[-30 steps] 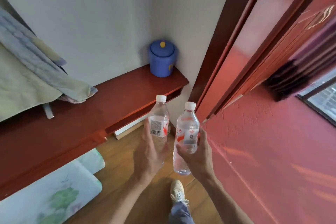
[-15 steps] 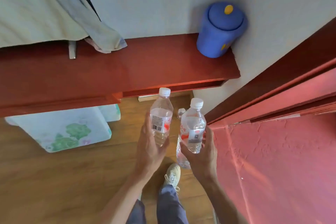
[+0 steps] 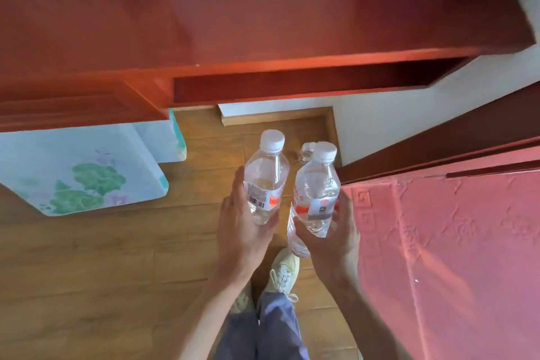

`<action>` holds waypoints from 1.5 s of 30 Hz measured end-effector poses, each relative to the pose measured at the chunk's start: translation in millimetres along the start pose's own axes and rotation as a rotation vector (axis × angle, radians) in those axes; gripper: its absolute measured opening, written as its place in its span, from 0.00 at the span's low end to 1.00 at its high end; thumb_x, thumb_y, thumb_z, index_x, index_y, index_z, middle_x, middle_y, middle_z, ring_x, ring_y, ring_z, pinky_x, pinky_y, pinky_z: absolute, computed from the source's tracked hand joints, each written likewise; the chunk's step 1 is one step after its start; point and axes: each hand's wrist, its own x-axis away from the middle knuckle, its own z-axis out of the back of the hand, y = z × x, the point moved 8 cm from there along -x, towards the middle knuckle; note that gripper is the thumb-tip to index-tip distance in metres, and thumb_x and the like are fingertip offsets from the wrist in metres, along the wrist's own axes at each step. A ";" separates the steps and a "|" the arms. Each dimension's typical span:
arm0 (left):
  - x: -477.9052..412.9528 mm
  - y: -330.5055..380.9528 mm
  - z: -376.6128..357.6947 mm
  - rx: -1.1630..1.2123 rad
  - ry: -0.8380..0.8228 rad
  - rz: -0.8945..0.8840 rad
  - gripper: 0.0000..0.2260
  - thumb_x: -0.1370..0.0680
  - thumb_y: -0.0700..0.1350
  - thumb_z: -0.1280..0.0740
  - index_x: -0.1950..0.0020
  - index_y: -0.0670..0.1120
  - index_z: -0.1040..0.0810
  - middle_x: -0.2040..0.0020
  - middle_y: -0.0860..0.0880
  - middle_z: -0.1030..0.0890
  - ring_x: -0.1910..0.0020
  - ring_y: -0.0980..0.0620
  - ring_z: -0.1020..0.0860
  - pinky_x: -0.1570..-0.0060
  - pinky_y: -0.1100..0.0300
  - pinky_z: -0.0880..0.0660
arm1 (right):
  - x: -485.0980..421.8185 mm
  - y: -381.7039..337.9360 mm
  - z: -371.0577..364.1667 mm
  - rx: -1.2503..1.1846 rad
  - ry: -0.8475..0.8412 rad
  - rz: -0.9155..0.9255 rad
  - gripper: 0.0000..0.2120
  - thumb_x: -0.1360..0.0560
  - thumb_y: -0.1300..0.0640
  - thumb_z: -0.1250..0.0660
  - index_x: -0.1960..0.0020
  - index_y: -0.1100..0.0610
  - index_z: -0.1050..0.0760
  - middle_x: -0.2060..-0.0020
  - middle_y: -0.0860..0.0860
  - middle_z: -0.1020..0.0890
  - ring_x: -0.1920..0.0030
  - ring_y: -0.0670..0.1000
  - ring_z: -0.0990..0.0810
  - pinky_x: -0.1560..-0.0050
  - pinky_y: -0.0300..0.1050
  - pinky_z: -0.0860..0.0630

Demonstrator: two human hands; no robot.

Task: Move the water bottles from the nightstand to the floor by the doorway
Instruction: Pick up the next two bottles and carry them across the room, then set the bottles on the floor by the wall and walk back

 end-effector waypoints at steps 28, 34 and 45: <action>-206.7 -306.5 -234.9 -0.006 0.212 -0.103 0.35 0.41 0.57 0.18 0.46 0.46 0.34 0.49 0.48 0.19 0.54 0.48 0.20 0.59 0.51 0.22 | -215.0 291.4 -222.1 -0.030 0.158 0.179 0.34 0.37 0.55 0.21 0.38 0.51 0.37 0.52 0.36 0.23 0.52 0.45 0.21 0.50 0.52 0.22; -235.0 -335.2 -266.5 -0.033 0.271 -0.128 0.36 0.41 0.58 0.18 0.47 0.44 0.35 0.49 0.46 0.22 0.53 0.44 0.22 0.60 0.51 0.25 | -253.0 322.7 -253.1 -0.048 0.167 0.266 0.33 0.36 0.53 0.21 0.38 0.52 0.36 0.49 0.47 0.21 0.49 0.52 0.20 0.51 0.58 0.21; -252.7 -348.8 -303.1 0.030 0.277 -0.209 0.34 0.39 0.64 0.22 0.48 0.51 0.39 0.51 0.44 0.24 0.53 0.44 0.23 0.59 0.46 0.24 | -274.7 348.6 -266.7 -0.086 0.234 0.315 0.33 0.36 0.54 0.21 0.38 0.53 0.36 0.50 0.47 0.21 0.48 0.53 0.20 0.50 0.59 0.22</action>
